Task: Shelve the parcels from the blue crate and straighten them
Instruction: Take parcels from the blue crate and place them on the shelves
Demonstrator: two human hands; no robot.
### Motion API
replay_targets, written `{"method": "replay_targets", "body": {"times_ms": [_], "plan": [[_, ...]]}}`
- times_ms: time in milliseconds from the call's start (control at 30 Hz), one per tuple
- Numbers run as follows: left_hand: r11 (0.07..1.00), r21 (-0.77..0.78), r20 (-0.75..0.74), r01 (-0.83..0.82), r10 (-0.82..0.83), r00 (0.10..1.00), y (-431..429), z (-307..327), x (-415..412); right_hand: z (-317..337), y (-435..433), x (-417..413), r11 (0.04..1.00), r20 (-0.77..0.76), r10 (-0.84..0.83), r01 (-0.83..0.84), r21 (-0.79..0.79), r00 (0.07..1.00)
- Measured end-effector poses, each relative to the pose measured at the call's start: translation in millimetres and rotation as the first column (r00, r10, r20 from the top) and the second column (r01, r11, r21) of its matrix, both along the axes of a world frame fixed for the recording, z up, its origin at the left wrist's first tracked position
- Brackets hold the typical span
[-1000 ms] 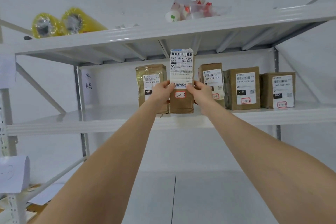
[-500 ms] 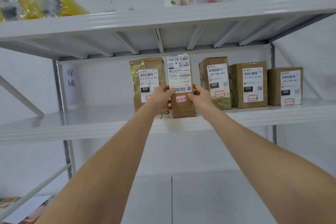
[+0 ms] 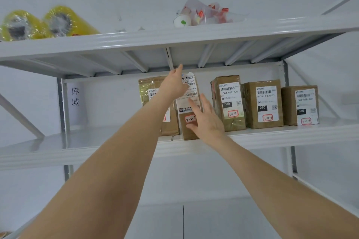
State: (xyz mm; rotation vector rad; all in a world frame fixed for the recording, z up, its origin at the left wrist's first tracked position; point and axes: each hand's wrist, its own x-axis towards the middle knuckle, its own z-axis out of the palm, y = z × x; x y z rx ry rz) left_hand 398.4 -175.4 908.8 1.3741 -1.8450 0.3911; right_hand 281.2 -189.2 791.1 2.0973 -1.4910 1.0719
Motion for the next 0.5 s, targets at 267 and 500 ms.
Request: {"method": "replay_targets", "body": {"times_ms": [267,500], "plan": [[0.989,-0.083,0.194,-0.124,0.138,0.971,-11.0,0.9,-12.6,-13.0,-1.9,-5.2,0.997,0.075,0.010,-0.015,0.070,0.997],[0.991,-0.045,0.168,-0.129,0.135,0.977,-22.9,3.9,-13.6,-8.7,-1.3,-2.6,0.998,-0.001,-0.041,0.041,0.053,0.999]]}}
